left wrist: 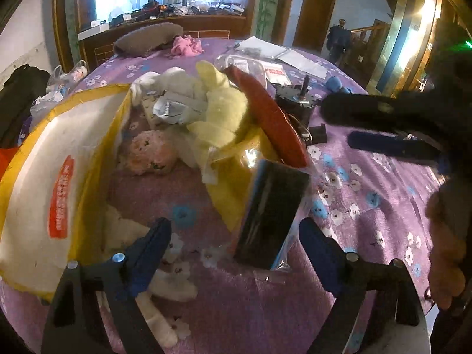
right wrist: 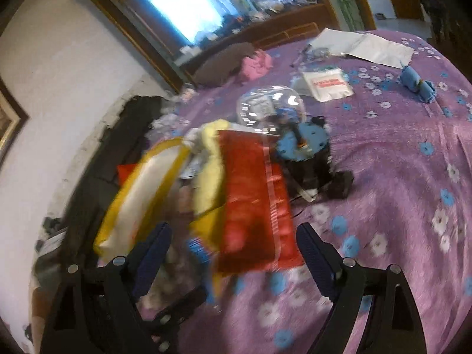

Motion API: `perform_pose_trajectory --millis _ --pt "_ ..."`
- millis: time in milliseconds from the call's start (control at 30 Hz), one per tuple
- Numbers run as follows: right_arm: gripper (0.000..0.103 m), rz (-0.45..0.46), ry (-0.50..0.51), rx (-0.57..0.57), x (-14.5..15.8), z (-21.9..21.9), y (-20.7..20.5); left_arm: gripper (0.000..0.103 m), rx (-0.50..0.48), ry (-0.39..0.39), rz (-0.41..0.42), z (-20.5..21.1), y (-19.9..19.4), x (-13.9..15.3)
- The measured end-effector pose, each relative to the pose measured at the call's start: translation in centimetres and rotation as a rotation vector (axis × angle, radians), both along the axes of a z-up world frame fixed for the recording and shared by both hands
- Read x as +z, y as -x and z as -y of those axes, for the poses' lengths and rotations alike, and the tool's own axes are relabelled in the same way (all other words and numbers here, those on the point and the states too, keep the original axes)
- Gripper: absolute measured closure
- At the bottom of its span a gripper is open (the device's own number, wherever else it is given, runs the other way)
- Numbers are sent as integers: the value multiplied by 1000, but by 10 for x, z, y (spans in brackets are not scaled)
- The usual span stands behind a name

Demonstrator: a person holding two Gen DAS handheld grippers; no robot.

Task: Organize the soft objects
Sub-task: 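Grasp the black bagged item with left tool while right tool grasps red snack bag, then carry both items into the white box and open the left tool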

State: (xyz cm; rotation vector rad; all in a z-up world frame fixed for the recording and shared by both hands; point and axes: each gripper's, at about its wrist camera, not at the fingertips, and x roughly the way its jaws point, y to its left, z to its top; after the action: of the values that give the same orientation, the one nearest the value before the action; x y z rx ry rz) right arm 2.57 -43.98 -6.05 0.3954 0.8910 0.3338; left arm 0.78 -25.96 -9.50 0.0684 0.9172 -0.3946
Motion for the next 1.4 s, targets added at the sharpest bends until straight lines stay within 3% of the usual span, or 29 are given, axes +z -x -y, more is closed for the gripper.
perform_pose_trajectory --millis 167,333,567,800,1000,1100,1167,1267,1400 --pt "13 9 70 -16 -4 -6 -21 21 -29 2 5 6 -1 4" --pt "13 65 147 -57 6 -17 -10 21 -6 -19 44 -1 10 13" --pt "13 119 250 -69 19 -28 4 20 8 -77 38 0 15 13" --pt "13 98 215 -73 12 -21 1 20 4 -68 28 3 12 10" --pt "13 25 109 -79 -4 -5 -13 21 5 -44 37 7 5 11" --pt "16 12 79 -72 -8 -4 -23 37 -9 -41 30 10 1 9" --pt "20 -8 42 -62 -11 -4 -29 40 -22 -45 28 12 -1 7" --pt "25 -37 2 -42 -18 -9 -41 61 -32 -42 23 11 -2 4" --pt "32 -78 -15 -22 -33 -17 -50 66 -39 -20 14 5 0 5"
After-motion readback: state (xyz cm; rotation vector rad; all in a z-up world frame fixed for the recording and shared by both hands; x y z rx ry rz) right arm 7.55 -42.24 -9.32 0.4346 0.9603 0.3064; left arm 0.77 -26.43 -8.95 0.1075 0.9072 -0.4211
